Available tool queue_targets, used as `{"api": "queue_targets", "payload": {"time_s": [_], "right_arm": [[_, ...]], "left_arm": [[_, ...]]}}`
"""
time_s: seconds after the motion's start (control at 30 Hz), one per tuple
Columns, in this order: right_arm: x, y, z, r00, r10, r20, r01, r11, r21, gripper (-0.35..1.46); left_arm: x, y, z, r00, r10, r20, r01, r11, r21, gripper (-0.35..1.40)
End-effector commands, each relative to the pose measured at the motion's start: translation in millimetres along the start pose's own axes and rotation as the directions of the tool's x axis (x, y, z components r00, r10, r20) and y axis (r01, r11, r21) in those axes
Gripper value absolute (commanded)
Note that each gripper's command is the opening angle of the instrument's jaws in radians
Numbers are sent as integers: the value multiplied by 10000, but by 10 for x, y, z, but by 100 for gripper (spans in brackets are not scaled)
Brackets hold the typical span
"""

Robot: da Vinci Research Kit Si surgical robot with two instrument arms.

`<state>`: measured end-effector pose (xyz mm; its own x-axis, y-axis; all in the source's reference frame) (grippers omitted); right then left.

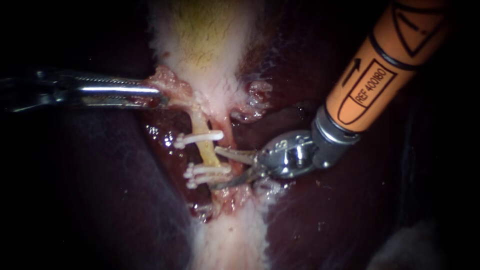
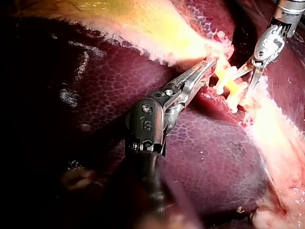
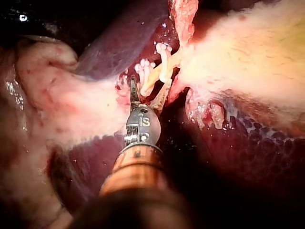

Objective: Go to the cutting position left tube

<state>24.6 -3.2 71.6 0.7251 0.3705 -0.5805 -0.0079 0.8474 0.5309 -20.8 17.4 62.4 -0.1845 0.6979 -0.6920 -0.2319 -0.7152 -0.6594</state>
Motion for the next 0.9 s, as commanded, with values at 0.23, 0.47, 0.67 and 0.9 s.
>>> {"api": "queue_targets", "payload": {"time_s": [0.23, 0.47, 0.67, 0.9], "right_arm": [[3, 4, 2, 9979, -482, -442, 524, 9936, 1002, 138], [14, 0, 9, 9842, -1371, -1120, 1550, 9731, 1707, 131], [29, -5, 21, 9793, -1054, -1728, 1392, 9705, 1970, 130], [46, -12, 33, 9765, -535, -2086, 1022, 9678, 2299, 130]], "left_arm": [[0, -1, 1, 10000, 2, 0, -2, 10000, 7, -35], [0, -1, 2, 10000, 1, -1, -1, 10000, 11, -35], [0, -1, 3, 10000, 0, -2, 0, 10000, 15, -35], [0, -1, 4, 10000, -1, -4, 1, 10000, 23, -35]]}}
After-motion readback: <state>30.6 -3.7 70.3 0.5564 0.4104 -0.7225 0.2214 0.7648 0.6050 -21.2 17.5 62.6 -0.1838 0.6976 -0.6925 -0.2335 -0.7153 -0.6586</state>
